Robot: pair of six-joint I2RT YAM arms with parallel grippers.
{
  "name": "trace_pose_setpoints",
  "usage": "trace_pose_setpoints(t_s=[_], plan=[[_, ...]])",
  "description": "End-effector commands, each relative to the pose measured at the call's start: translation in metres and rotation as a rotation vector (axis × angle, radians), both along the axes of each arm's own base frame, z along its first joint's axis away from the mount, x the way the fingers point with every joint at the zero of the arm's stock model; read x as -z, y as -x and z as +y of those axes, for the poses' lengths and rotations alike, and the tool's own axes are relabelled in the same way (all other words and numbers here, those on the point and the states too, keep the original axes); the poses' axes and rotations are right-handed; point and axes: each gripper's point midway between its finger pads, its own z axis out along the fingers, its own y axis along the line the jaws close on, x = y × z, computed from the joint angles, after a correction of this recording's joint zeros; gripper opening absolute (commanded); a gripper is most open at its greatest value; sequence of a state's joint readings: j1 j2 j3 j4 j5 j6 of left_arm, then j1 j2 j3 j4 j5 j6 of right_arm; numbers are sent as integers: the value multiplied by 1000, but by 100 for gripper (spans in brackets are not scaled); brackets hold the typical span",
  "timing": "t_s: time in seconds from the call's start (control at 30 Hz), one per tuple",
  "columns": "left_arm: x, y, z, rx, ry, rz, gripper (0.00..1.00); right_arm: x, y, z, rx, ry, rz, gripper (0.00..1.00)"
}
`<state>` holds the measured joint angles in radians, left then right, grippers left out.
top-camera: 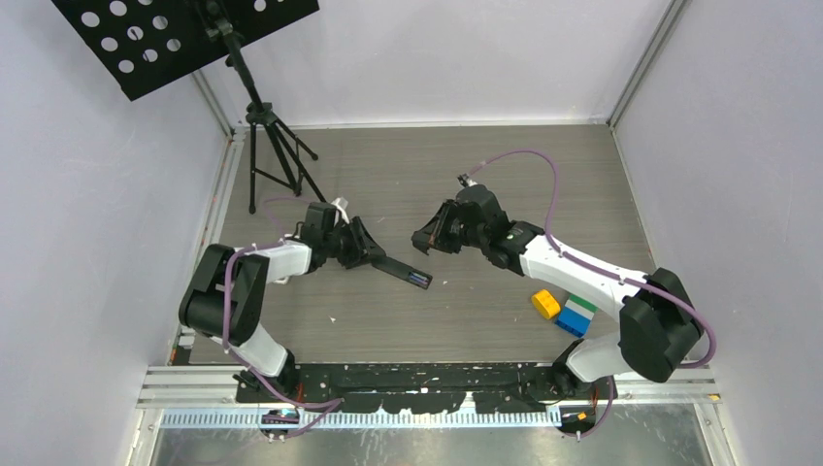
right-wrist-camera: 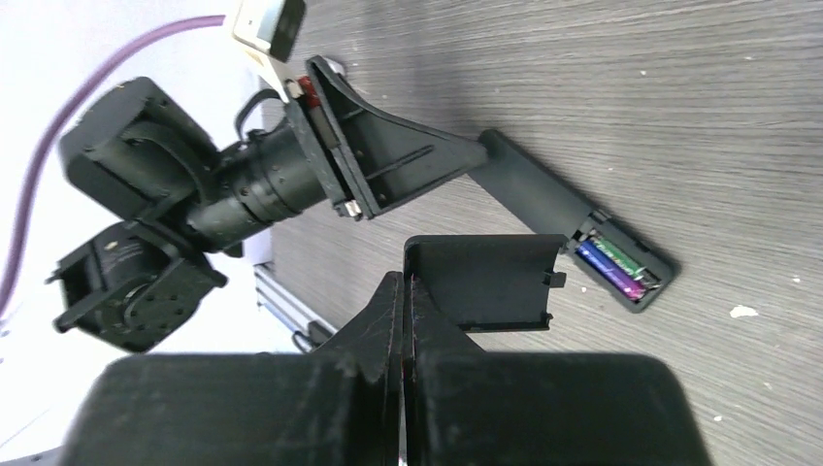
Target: Load the batteries into the remote control
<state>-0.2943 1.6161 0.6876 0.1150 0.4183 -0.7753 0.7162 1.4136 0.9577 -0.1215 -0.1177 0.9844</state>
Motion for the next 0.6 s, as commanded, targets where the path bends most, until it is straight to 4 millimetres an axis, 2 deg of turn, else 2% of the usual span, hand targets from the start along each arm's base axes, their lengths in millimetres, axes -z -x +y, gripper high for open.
trace_pose_setpoints(t_s=[0.0,0.1,0.2,0.27,0.4,0.5,0.57], plan=[[-3,19,0,9,12,29,47,-48,1,9,-18,-187,-56,0],[-19,17,-1,16,26,-17,53,-68,1,10,-24,-269,-72,0],[-41,11,4,12,-4,-90,66,-92,3,9,-32,-367,-89,0],[-62,6,7,10,-16,-143,77,-112,5,8,-47,-448,-108,0],[-131,-1,-3,36,66,-294,99,-154,16,6,-101,-596,-166,0],[-187,3,-13,39,184,-360,100,-186,28,3,-150,-681,-223,0],[-219,8,-17,11,275,-337,100,-208,37,-1,-172,-744,-257,0]])
